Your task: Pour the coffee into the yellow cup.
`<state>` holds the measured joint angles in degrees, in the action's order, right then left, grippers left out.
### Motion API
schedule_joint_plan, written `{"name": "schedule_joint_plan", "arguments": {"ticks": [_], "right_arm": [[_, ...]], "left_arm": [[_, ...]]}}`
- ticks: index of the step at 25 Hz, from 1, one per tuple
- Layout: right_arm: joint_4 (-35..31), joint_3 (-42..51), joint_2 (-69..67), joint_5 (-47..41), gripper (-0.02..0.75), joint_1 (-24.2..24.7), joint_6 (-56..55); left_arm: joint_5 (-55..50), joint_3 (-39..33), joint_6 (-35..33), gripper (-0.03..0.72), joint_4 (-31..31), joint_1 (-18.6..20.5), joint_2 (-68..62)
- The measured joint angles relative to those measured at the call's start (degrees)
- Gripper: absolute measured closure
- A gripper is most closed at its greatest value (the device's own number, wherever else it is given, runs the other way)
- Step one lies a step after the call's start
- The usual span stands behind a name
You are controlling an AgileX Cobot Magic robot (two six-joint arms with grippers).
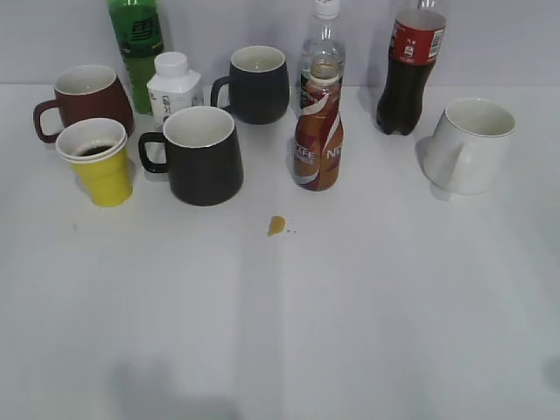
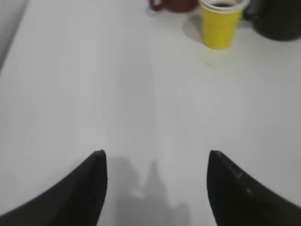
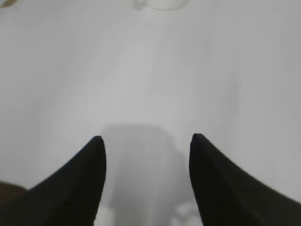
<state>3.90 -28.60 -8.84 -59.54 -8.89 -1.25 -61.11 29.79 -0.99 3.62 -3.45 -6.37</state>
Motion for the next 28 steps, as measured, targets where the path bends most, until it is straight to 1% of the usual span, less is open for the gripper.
{"name": "schedule_joint_plan", "arguments": {"ticks": [1,2,3,5,9,16,21,28], "right_arm": [[0.0,0.0,0.45,0.0,0.311,1.96,0.0],[0.0,0.0,1.03,0.0,0.311,3.51,0.0],[0.0,0.0,1.93,0.0,0.311,4.44,0.0],[0.0,0.0,4.13,0.0,0.311,5.4,0.0],[0.0,0.0,8.94,-0.05,0.311,5.56,0.0],[0.06,0.0,9.25,-0.07,0.34,5.56,0.0],[0.06,0.0,9.31,-0.07,0.342,5.56,0.0],[0.06,0.0,9.31,-0.07,0.343,5.56,0.0]], "left_arm": [[0.05,0.0,0.0,0.18,0.0,2.26,0.78],[0.05,0.0,0.0,0.18,0.0,3.49,1.69],[0.05,0.0,0.0,0.18,0.05,4.5,2.59],[0.0,0.0,0.0,0.18,0.05,5.29,4.23],[0.0,0.0,0.0,0.18,0.05,5.41,6.61],[0.0,0.0,0.0,0.18,0.05,5.41,6.79],[0.0,0.0,0.0,0.18,0.05,5.35,6.79],[0.0,-0.07,0.0,0.18,0.05,3.05,6.79]]}}
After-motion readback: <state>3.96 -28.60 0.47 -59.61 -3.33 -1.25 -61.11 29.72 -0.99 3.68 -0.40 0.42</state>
